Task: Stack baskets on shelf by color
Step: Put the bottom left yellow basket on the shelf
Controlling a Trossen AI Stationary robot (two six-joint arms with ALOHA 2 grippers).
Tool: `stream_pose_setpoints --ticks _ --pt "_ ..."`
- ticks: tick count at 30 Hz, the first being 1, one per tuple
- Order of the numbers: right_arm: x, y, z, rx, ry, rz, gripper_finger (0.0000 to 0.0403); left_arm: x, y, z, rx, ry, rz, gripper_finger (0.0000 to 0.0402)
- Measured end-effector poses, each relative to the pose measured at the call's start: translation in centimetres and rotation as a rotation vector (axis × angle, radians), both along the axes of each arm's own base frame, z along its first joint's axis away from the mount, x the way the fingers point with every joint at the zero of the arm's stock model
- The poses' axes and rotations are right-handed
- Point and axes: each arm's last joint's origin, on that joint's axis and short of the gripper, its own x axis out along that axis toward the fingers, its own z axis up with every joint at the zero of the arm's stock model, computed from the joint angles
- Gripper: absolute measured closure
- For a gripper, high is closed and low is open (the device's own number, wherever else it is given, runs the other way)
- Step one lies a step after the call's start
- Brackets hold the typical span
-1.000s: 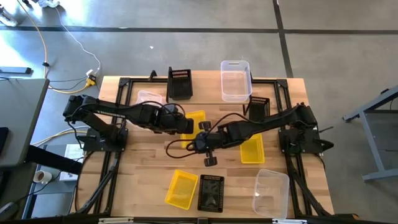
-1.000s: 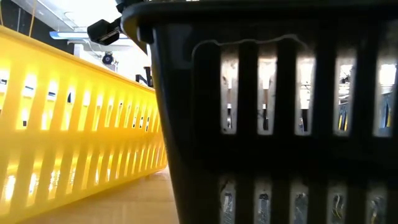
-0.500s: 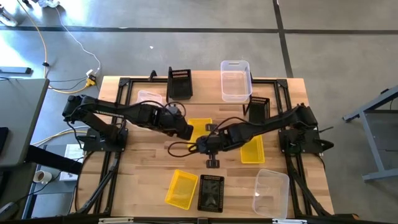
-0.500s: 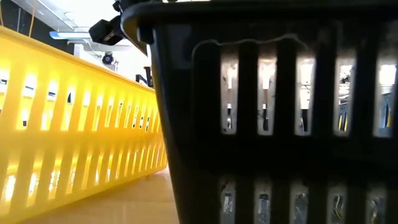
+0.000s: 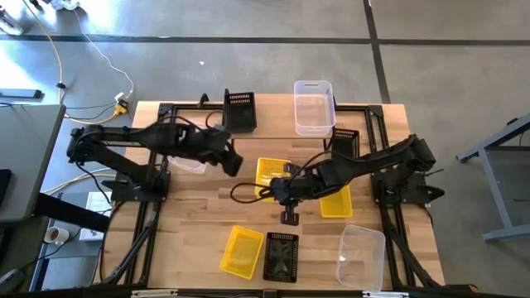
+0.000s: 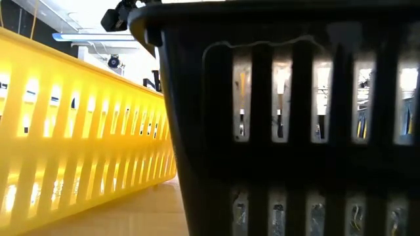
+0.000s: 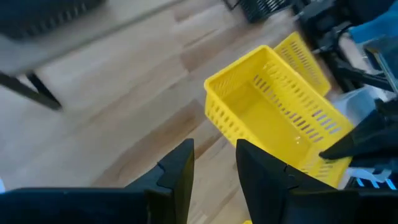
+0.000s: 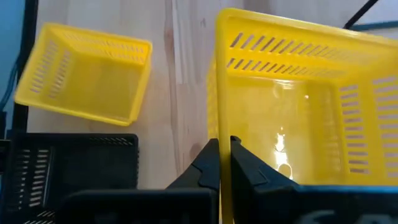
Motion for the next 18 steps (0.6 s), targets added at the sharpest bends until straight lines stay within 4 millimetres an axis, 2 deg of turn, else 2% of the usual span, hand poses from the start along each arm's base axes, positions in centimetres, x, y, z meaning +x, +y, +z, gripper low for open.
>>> stream_pose_setpoints --ticks 8,18 --pt "-2.0 -1.8 3.5 -0.063 -0.106 -0.011 0.0403 -2.5 0.7 2.1 0.098 -0.062 -0.021 0.0294" --pt "-4.4 -7.2 8.0 -0.24 -0.263 0.002 0.0403 -3.3 1.2 2.7 0.155 -0.063 -0.041 0.0294"
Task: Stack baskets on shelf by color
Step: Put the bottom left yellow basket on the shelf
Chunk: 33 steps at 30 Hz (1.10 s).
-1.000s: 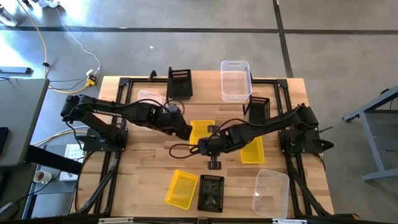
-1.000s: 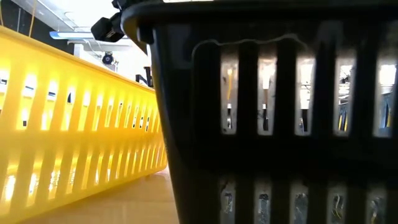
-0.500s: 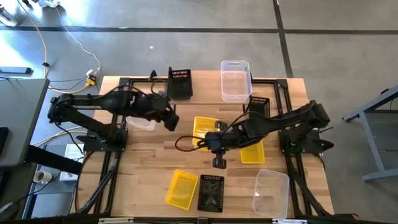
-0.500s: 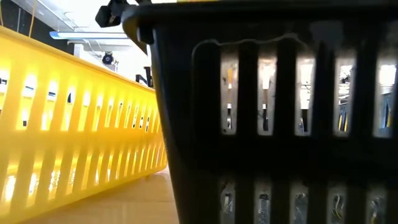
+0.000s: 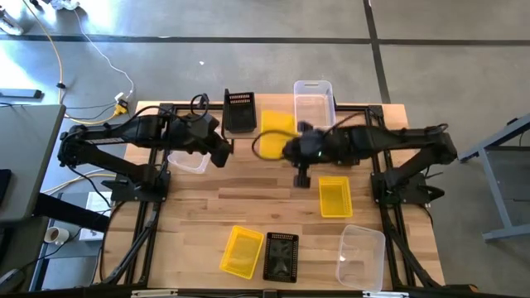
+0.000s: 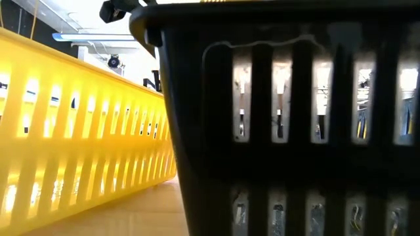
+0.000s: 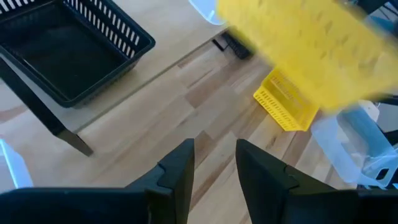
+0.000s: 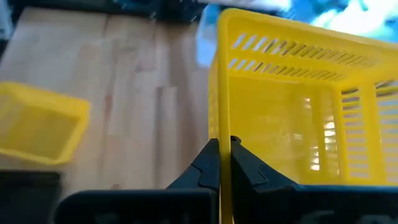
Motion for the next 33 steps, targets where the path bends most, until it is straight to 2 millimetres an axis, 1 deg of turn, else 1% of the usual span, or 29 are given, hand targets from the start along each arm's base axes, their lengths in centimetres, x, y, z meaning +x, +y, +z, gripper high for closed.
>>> stream_pose_setpoints --ticks 6,10,14,20,27,33 --pt "-0.3 -3.5 1.2 -0.151 -0.047 0.032 0.0403 0.0 0.0 0.0 0.001 0.0 -0.001 0.0294" --pt "-0.1 -5.6 0.8 -0.206 -0.009 0.014 0.0403 0.0 0.0 0.0 0.0 0.001 -0.001 0.0294" --pt "0.7 -7.5 -0.4 -0.209 0.049 0.018 0.0403 0.0 0.0 0.0 -0.001 0.001 -0.001 0.0294" --pt "2.3 -9.9 -3.4 -0.168 0.181 -0.006 0.0403 0.0 0.0 0.0 -0.001 0.001 -0.001 0.0294" --pt "3.7 -11.4 -6.1 -0.142 0.281 -0.003 0.0403 0.0 0.0 0.0 -0.001 0.0 0.0 0.0294" --pt "4.3 -12.5 -7.6 -0.146 0.332 0.002 0.0403 0.0 0.0 0.0 -0.001 0.0 0.0 0.0294"
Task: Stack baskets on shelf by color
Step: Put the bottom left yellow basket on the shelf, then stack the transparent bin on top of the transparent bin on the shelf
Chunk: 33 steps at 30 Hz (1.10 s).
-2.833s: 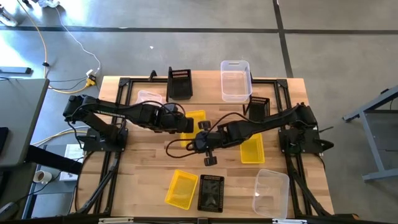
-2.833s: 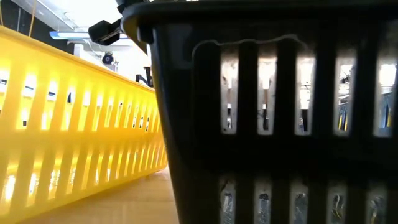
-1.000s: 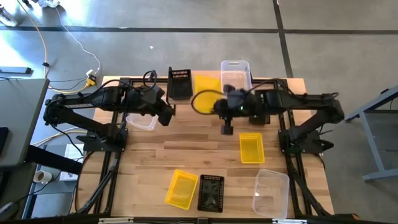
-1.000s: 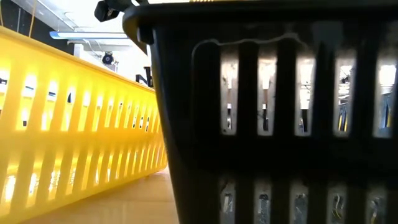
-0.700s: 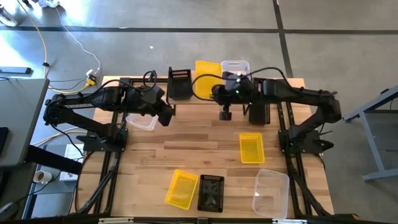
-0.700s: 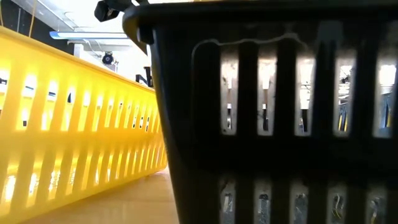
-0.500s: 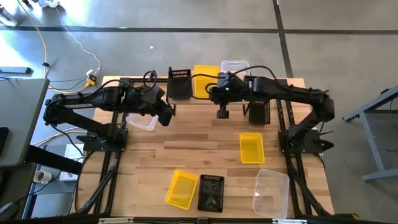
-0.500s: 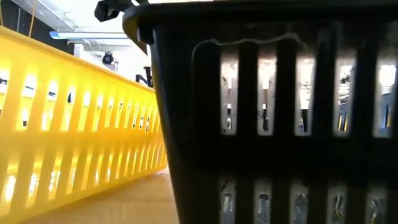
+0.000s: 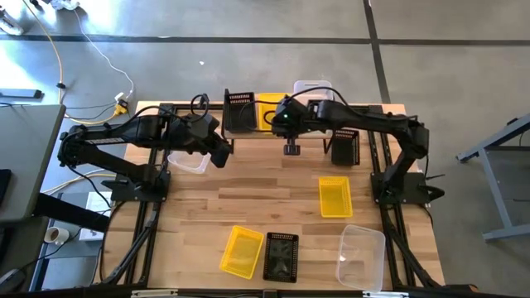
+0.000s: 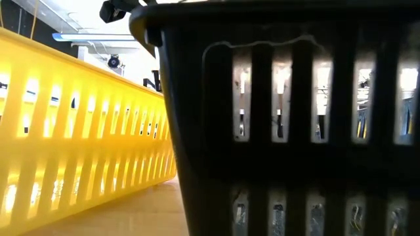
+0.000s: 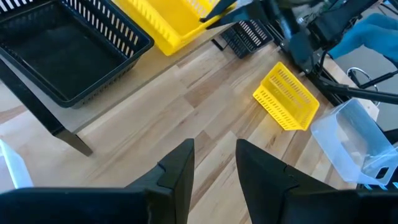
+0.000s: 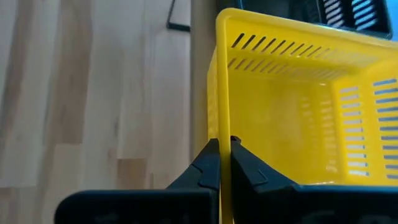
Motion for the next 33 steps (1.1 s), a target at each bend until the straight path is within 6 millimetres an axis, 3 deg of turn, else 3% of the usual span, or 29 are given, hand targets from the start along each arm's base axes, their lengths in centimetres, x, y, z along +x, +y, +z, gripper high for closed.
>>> stream_pose_setpoints --ticks 21,33 --pt "0.0 -1.5 -1.0 0.027 0.038 -0.007 0.04 0.0 0.0 0.0 -0.006 -0.004 0.016 0.0294" --pt "-0.3 -1.5 -0.6 0.009 0.032 -0.017 0.0325 0.0 0.1 0.0 0.004 -0.002 0.026 0.0294"
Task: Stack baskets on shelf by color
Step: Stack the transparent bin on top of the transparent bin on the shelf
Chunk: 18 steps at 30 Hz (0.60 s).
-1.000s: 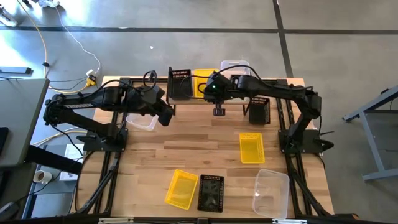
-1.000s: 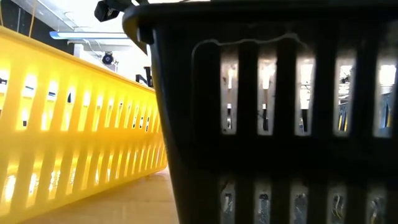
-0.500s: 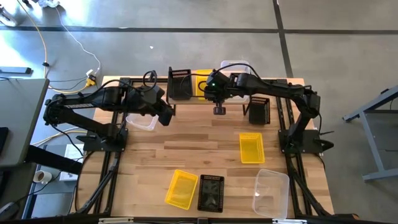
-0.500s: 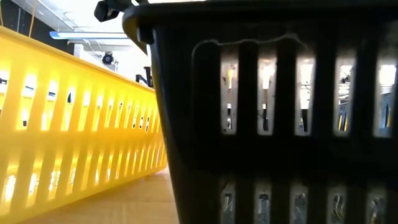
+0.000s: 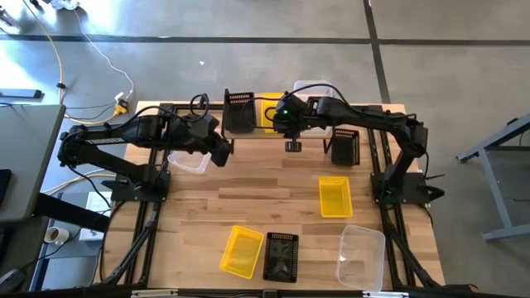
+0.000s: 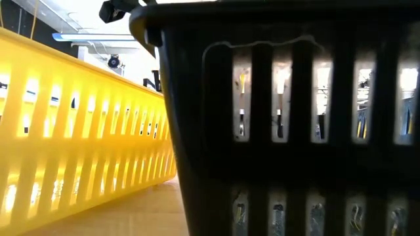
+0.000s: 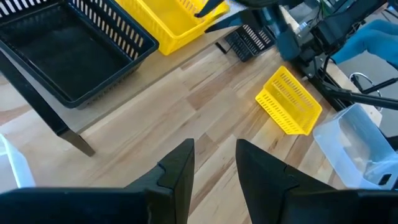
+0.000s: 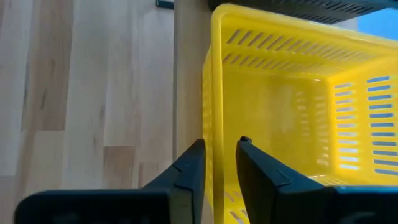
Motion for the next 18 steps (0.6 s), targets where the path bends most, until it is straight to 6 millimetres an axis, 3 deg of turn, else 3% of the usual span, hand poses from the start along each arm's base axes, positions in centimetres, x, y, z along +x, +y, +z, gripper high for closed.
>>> stream_pose_setpoints --ticks 11,18 --pt "-1.8 0.9 2.9 0.039 -0.111 -0.09 0.0322 0.0 0.0 0.0 0.0 0.0 0.001 0.0294" --pt "-3.4 4.1 5.9 0.108 -0.234 -0.122 0.0322 0.0 0.0 0.0 0.012 0.008 -0.019 0.0293"
